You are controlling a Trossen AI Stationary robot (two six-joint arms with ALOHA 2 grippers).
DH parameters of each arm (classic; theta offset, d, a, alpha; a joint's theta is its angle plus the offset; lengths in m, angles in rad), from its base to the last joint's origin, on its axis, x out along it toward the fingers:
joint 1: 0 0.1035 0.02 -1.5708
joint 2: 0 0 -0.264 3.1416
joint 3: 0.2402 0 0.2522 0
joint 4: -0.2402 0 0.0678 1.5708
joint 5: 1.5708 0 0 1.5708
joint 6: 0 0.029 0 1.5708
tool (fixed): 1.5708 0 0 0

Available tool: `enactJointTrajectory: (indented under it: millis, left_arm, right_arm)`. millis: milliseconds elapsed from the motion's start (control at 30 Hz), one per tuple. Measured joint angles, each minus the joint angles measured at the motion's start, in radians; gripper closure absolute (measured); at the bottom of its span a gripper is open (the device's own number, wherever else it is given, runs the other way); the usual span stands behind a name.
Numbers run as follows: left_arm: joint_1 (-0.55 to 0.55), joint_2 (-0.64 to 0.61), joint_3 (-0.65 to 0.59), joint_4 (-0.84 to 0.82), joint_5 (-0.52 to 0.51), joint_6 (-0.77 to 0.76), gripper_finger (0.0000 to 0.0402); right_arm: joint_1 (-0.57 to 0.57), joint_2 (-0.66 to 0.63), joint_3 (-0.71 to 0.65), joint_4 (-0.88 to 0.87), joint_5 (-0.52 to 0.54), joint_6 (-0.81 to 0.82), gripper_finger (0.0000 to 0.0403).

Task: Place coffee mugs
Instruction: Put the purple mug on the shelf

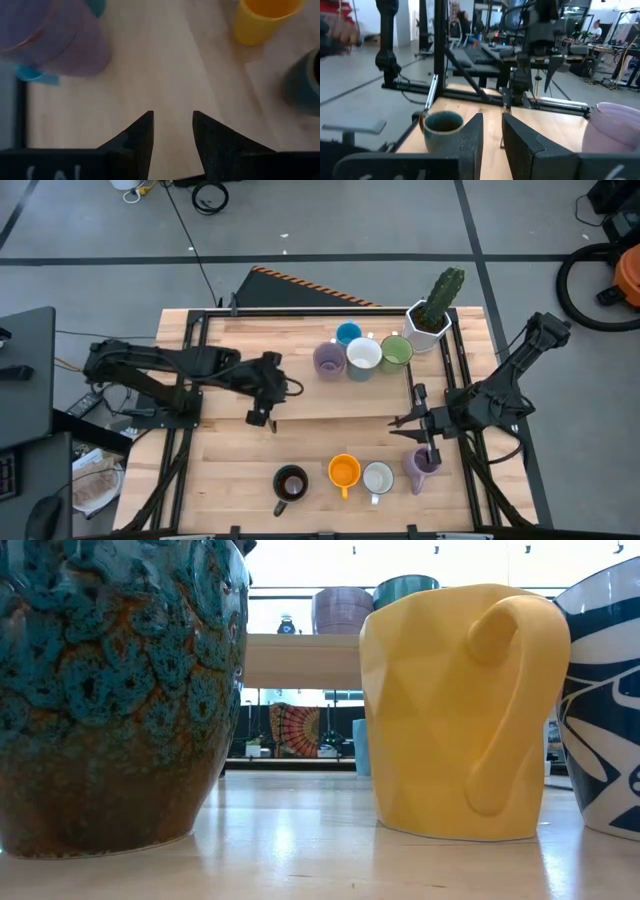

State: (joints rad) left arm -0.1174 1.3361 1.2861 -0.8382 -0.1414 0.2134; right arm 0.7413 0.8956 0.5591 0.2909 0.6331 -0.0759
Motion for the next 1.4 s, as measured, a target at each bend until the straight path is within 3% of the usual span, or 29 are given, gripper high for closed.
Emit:
enactJointTrajectory:
  millis: [267,500,767,1033,1233,1400]
  left_arm:
    - [-0.028,-0.146,-0.152,0.225,-0.15,0.067,0.026]
    - [0.002,-0.227,-0.28,0.362,-0.151,0.077,0.026]
    - [-0.001,-0.294,-0.397,0.534,-0.151,0.056,0.026]
    - [-0.001,-0.288,-0.4,0.526,-0.151,-0.096,0.026]
    - [-0.001,-0.288,-0.4,0.546,-0.151,-0.05,0.026]
    - [0.003,-0.289,-0.4,0.559,-0.151,-0.037,0.026]
  right_arm:
    - [-0.015,0.058,0.052,0.006,0.03,0.049,0.0325]
    - [-0.027,0.097,0.194,-0.254,0.048,0.217,0.0325]
    - [-0.05,0.253,0.45,-0.694,-0.083,0.474,0.0325]
    - [-0.051,0.4,0.702,-1.128,-0.225,0.806,0.0325]
    - [-0.051,0.453,0.748,-1.208,-0.417,0.966,0.0325]
    - [-0.076,0.481,0.748,-1.269,-0.553,1.192,0.0325]
